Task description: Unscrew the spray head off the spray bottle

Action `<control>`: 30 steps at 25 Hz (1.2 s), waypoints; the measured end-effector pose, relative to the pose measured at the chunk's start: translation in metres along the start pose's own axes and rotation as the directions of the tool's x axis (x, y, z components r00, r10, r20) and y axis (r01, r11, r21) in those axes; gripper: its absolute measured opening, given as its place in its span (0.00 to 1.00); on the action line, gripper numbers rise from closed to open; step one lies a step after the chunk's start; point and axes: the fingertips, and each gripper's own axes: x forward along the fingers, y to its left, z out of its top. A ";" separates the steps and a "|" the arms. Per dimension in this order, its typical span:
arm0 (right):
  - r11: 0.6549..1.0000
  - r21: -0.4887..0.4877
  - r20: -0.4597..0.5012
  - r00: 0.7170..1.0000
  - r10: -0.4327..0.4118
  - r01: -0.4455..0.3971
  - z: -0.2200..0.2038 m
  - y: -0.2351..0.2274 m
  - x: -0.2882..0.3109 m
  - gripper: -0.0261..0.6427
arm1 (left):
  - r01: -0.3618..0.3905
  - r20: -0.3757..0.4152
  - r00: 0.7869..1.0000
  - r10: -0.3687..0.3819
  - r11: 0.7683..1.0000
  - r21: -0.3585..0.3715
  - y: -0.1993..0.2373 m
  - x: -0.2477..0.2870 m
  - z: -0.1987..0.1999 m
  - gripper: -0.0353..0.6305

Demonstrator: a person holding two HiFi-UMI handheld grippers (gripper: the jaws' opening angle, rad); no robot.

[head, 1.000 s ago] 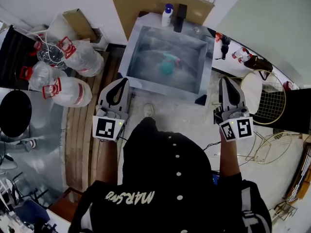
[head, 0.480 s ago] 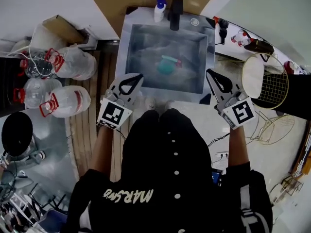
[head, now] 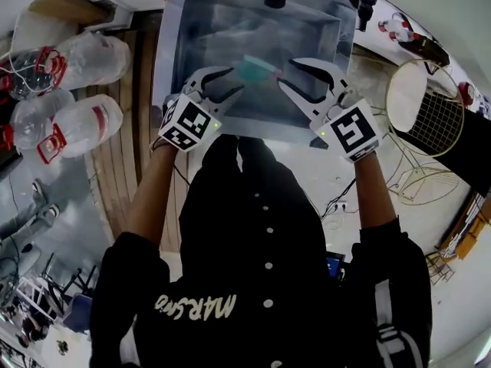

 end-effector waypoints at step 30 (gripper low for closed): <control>0.969 -0.062 -0.195 0.955 0.224 -0.240 -0.086 0.000 0.130 0.25 | 0.249 -0.154 0.962 -0.227 0.958 0.141 0.022 0.130 -0.076 0.60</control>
